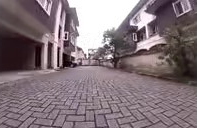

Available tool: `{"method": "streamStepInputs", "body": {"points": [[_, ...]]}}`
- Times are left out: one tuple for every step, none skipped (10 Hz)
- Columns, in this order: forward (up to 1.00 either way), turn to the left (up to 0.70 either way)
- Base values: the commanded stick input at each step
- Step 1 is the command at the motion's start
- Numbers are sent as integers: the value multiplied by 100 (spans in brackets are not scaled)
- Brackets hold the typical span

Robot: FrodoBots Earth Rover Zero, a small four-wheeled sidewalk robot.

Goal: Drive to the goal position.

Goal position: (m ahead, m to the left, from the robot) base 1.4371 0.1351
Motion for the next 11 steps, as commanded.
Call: {"method": "streamStepInputs", "body": {"points": [[70,0],[70,0],[70,0],[70,0],[70,0],[70,0],[70,0],[70,0],[70,0],[70,0],[70,0]]}}
